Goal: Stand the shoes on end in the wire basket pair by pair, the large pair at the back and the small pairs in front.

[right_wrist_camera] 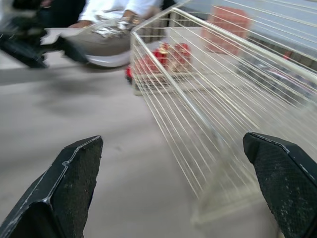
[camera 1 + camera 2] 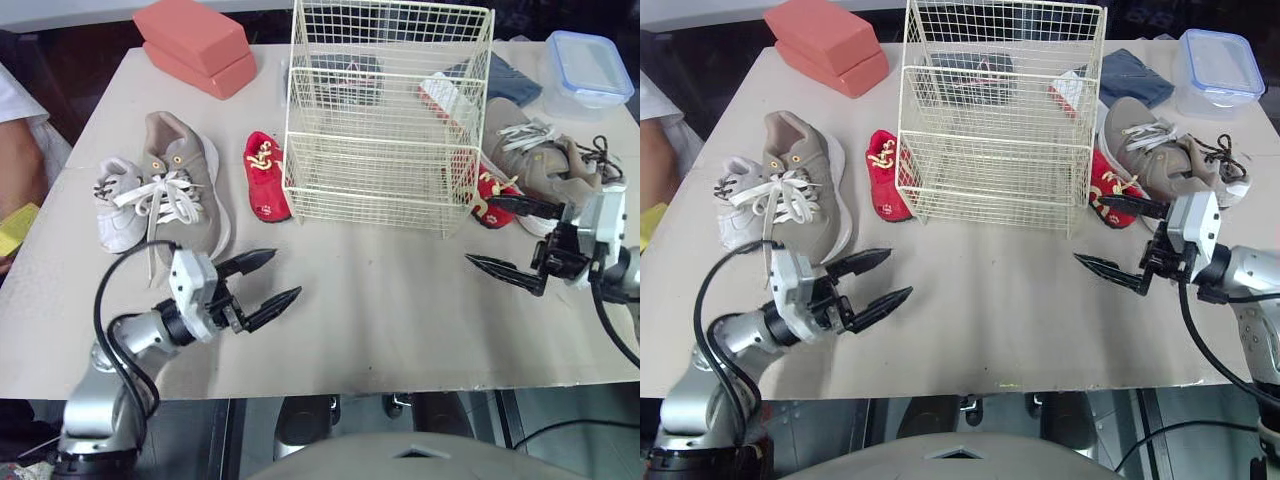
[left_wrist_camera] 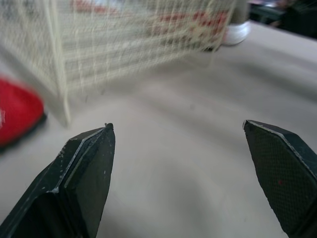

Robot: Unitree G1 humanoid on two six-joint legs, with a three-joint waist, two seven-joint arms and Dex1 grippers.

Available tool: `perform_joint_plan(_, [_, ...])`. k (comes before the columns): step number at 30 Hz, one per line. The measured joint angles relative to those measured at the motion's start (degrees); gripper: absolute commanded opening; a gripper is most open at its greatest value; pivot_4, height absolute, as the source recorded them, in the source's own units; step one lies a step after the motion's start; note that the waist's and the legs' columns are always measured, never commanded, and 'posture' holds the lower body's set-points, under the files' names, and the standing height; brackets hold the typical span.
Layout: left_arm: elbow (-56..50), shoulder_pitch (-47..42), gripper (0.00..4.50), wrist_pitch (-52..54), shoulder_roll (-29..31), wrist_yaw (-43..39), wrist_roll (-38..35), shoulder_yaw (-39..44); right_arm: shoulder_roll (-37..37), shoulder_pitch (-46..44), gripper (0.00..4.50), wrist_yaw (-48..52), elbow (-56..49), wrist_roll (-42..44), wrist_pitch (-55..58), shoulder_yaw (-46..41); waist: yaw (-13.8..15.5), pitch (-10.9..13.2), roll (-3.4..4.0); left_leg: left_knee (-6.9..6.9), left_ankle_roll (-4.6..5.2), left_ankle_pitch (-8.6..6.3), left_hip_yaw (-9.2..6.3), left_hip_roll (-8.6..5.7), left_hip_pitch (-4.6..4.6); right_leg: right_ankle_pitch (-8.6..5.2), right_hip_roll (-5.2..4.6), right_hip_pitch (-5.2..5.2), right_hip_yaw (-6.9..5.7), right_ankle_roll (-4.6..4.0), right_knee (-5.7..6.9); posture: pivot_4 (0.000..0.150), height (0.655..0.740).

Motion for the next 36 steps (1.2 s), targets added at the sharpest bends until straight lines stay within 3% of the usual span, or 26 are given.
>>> perform_joint_plan(9, [-2.97,-6.92,4.47,6.05,7.54,-4.31,-8.0,6.45,-2.41,-16.51,4.5,0.27,-0.82,-5.28,6.91,10.78,-0.18,0.14,-0.13,0.0,-0.03,0.02,0.05,0.01,0.01,0.01,0.01,-0.02,0.01,0.0,-0.02,0.15,0.686])
perform_joint_plan(14, [-6.81,-6.03,4.47,10.29,10.89,-3.88,-10.81,11.07,-3.57,-26.38,4.5,-0.16,2.18,-13.33,11.74,19.36,-0.22,0.15,-0.14,-0.03,-0.27,0.16,0.12,0.0,0.01,0.01,-0.01,-0.04,0.04,0.0,-0.04,0.15,0.686])
perform_joint_plan(15, [-7.3,-5.6,4.5,10.97,11.0,-3.5,-11.07,11.62,-3.5,-27.89,4.09,-0.2,3.22,-14.78,13.06,20.92,-0.15,0.17,-0.16,-0.03,-0.28,0.16,0.12,0.0,0.0,0.01,-0.01,-0.04,0.04,0.0,-0.04,0.15,0.686])
perform_joint_plan(17, [-7.91,-4.64,4.5,12.02,11.01,-3.03,-11.53,12.91,-3.33,-29.88,3.7,0.18,4.22,-16.01,15.31,23.03,-0.11,0.21,-0.2,-0.03,-0.29,0.17,0.11,0.01,-0.02,0.01,-0.01,-0.05,0.03,0.0,-0.04,0.15,0.686])
perform_joint_plan(23, [-8.94,-2.76,4.5,13.03,11.02,-2.61,-12.05,15.85,-3.08,-33.15,0.74,1.57,4.49,-19.29,17.28,27.23,-0.17,0.23,-0.21,-0.03,-0.3,0.17,0.13,0.0,-0.02,0.01,-0.02,-0.05,0.03,0.0,-0.05,0.15,0.686])
perform_joint_plan(25, [-9.16,-2.43,4.5,13.13,10.89,-2.59,-12.05,15.91,-2.98,-34.11,0.06,1.99,5.14,-20.76,16.77,27.82,-0.17,0.23,-0.22,-0.02,-0.3,0.17,0.12,0.0,-0.02,0.01,-0.02,-0.06,0.02,0.01,-0.05,0.15,0.686])
perform_joint_plan(36, [-9.4,-0.75,4.5,13.1,10.25,-2.25,-12.15,17.95,-2.16,-35.96,0.06,8.19,12.12,-23.72,7.14,28.02,-0.22,0.23,-0.24,-0.02,-0.32,0.18,0.16,0.01,0.01,0.02,-0.02,-0.04,0.03,0.01,-0.04,0.15,0.686])
